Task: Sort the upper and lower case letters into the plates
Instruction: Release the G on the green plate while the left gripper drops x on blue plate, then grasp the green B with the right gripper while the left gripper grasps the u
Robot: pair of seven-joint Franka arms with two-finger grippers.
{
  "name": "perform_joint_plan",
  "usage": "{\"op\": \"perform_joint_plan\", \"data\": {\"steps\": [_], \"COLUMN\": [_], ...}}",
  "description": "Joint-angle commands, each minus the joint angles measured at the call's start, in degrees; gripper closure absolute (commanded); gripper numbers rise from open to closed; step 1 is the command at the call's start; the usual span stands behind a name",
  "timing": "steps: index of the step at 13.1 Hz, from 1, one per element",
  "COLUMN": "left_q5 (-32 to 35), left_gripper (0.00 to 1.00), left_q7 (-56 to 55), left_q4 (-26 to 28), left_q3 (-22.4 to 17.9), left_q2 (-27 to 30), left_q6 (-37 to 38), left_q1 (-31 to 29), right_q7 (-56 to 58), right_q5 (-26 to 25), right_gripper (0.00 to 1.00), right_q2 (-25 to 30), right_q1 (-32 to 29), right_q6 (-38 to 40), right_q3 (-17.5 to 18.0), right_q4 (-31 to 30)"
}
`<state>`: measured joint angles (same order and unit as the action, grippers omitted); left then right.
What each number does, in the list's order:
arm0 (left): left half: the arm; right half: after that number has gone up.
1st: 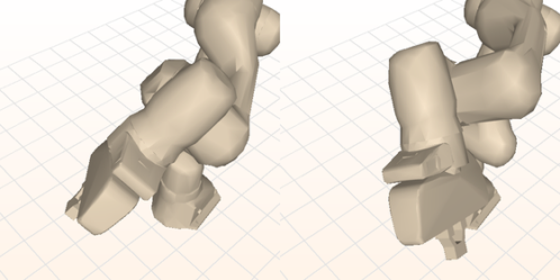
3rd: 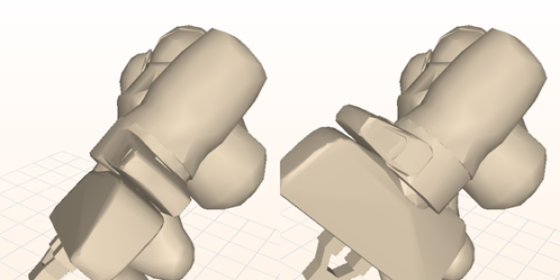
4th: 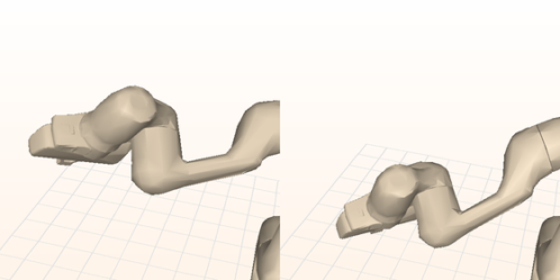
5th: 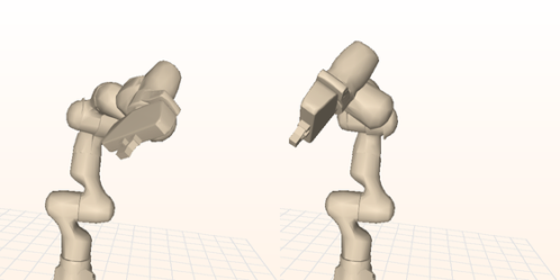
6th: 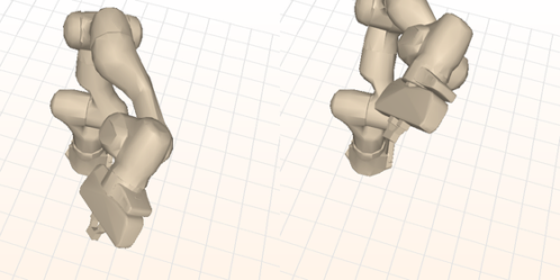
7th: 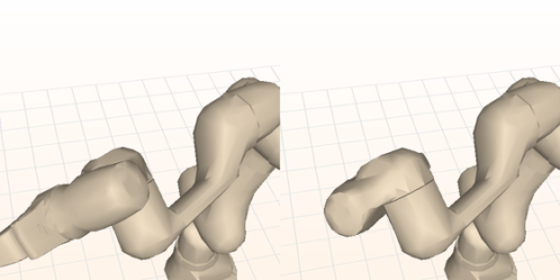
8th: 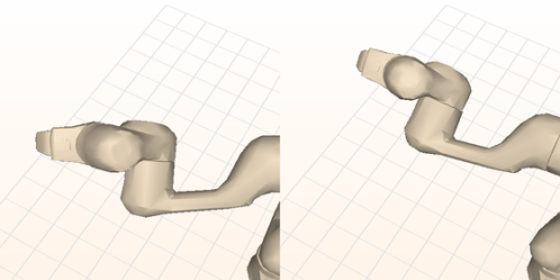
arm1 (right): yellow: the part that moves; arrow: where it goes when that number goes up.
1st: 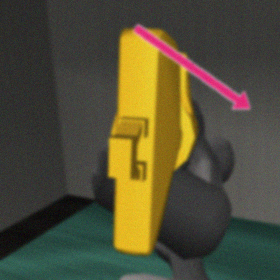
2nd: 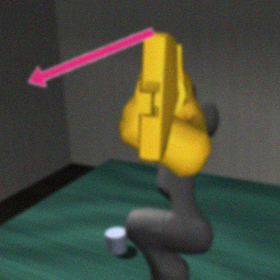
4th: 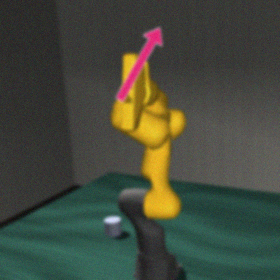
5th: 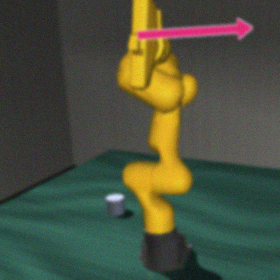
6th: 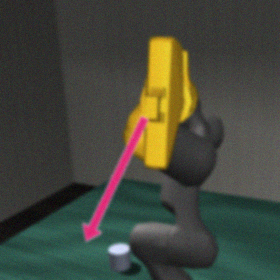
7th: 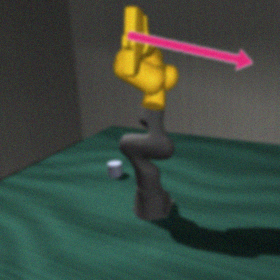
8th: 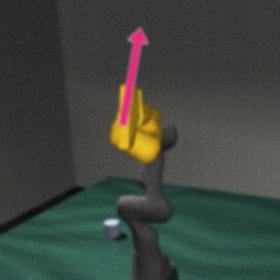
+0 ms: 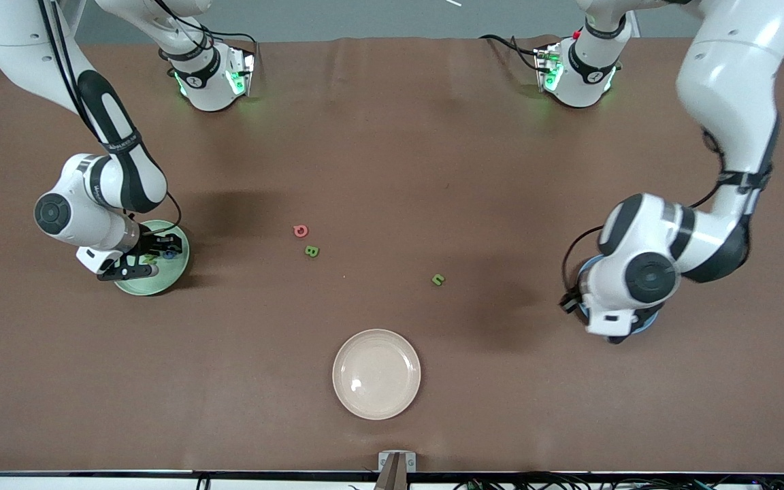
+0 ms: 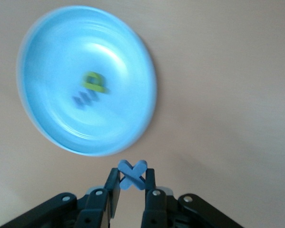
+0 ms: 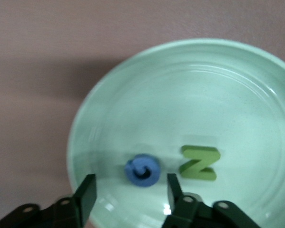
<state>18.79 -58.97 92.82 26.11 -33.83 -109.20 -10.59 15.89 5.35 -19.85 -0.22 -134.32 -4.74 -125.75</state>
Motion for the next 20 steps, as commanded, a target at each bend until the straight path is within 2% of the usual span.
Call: {"op": "perform_joint_plan", "data": {"steps": [1,2,3,4,5,6,9,12,13,16,19,20], "left_q5": [0.1,1.6,3.9,5.5,5.6,5.6,5.2,5.3,5.6,5.4,5.3,5.2], "left_gripper": [0.9,0.83,0.61,0.23,0.02,0.01,0.01,0.01,0.07,0.15,0.29,0.3], "left_q7": [4.0,4.5,4.5,4.5,4.2,3.3,-4.9,-16.3,-21.2,-29.4,-34.5,-34.7], "left_q4": [9.8,11.3,11.8,11.7,11.4,11.4,10.4,4.4,1.2,-6.1,-7.0,-7.2], "left_q3": [0.6,0.6,0.6,0.6,0.6,1.3,7.6,8.4,8.3,6.2,0.6,-1.4], "left_q2": [4.7,4.7,4.5,4.0,4.0,4.2,3.5,-1.8,-4.9,-10.9,-13.4,-14.0], "left_q6": [-5.5,-7.9,-9.4,-9.7,-10.0,-10.0,-10.0,-10.2,-10.7,-11.4,-17.6,-18.9], "left_q1": [-3.5,-4.2,-4.5,-4.7,-4.6,-4.0,-2.5,7.3,10.8,18.1,25.0,26.9], "right_q7": [-4.4,-6.5,-8.0,-9.5,-13.1,-19.4,-33.7,-46.2,-48.0,-50.6,-52.6,-55.2], "right_q5": [-0.3,-0.3,-0.3,-0.3,-0.3,-0.3,-0.4,-0.3,-0.2,-0.2,-0.2,-0.2], "right_gripper": [0.0,0.0,0.0,0.0,0.0,0.0,0.0,0.0,0.0,0.0,0.0,0.0], "right_q2": [8.0,9.3,10.2,10.2,10.1,9.9,8.1,2.4,1.0,-3.7,-4.9,-6.1], "right_q1": [2.3,3.7,5.1,7.4,10.3,13.3,24.3,30.8,32.2,34.0,35.8,36.3], "right_q6": [16.8,21.7,25.3,28.3,29.0,28.9,27.7,22.8,20.1,14.9,4.3,2.0], "right_q3": [0.0,0.0,0.0,0.1,0.1,0.1,0.0,0.1,0.1,0.1,0.1,0.1], "right_q4": [6.5,9.2,11.5,14.2,15.6,16.2,20.4,23.4,23.2,22.6,16.3,15.5]}}
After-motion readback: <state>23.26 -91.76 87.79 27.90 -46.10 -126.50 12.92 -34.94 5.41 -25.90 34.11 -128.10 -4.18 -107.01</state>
